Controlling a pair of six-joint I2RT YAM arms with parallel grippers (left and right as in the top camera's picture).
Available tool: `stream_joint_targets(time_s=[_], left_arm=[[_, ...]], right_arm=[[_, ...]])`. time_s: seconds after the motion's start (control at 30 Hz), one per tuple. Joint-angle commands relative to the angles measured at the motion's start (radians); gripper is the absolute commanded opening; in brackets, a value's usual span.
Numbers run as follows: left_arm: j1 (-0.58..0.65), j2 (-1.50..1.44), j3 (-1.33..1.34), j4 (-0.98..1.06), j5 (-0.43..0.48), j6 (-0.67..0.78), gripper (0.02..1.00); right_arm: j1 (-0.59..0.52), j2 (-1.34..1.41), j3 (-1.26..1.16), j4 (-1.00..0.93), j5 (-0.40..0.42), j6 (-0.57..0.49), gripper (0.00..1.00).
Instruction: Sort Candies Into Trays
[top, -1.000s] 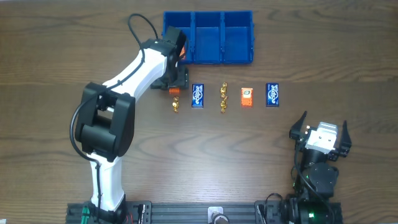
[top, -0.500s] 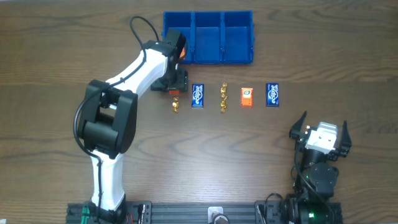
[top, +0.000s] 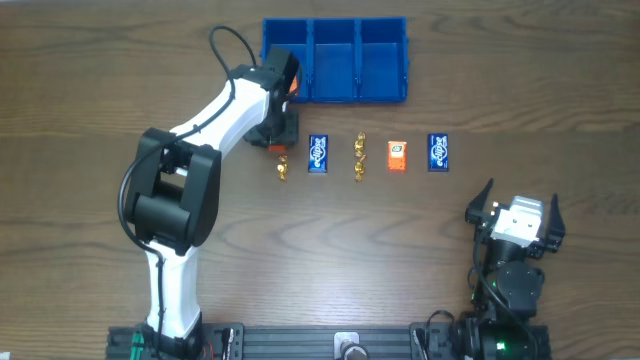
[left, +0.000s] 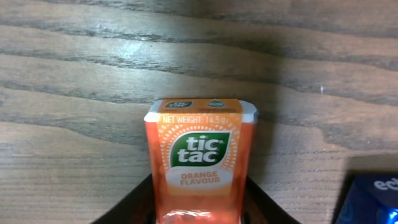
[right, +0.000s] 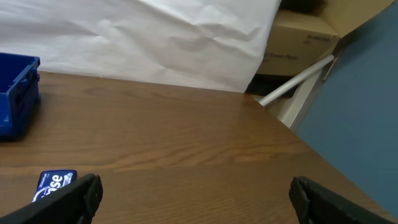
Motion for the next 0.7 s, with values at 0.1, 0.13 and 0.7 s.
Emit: stream_joint_targets(time_s=[0.1,0.13,0.7], left_arm=[[-0.002,0.018,0.014,0.008,0.049,0.012,0.299],[-0.003,0.015,0.019,0.008,0.056,0.011,0.288],[-0.082,-0.187,0.477,-0.157,-0.107,-0.067,0.272]], right_arm=[[0.003,-0.007,-0.003,-0.005,0.009,-0.005,0.998],[0.003,-0.007,-0.003,-0.005,0.009,-0.005,0.998],[0.003,-0.007,-0.003,-0.005,0.009,-0.005,0.998]])
